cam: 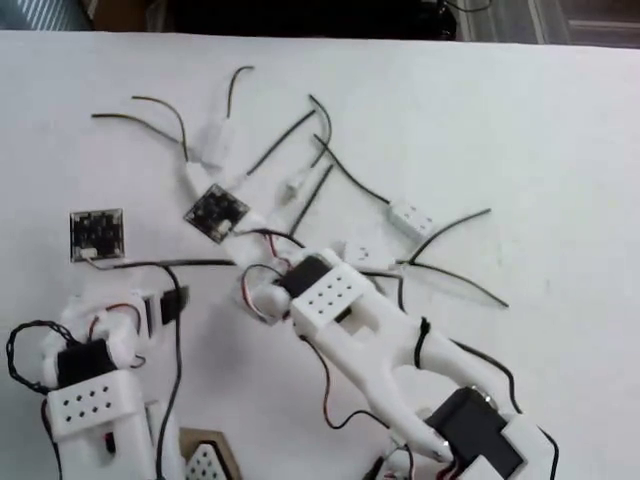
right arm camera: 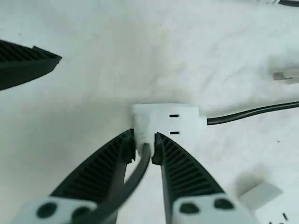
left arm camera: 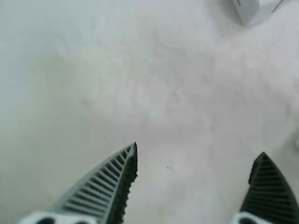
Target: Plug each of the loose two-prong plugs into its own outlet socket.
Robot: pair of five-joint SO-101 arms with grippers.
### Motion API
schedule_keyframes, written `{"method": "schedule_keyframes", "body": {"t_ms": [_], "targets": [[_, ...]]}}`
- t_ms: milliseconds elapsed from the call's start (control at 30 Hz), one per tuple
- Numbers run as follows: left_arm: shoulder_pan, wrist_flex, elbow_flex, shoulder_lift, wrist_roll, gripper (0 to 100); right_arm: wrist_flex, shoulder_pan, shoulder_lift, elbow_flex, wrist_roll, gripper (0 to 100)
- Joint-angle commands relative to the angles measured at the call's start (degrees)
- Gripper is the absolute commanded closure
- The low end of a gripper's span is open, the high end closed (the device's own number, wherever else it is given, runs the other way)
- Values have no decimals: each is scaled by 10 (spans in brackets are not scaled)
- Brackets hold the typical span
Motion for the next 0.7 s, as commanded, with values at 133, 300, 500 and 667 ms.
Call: {"method": "schedule_keyframes", "body": {"t_ms": [133,300,500,667], "targets": [[-5,-11,-1,-12,4,631,45,4,0,-41,11,981],[-5,-11,-1,-12,4,631,42,4,28,-46,12,981],[-5,-11,-1,-12,4,631,37,0,113,-75,9,981],[-5,-11,-1,-12,4,631,36,0,133,-75,10,981]]}}
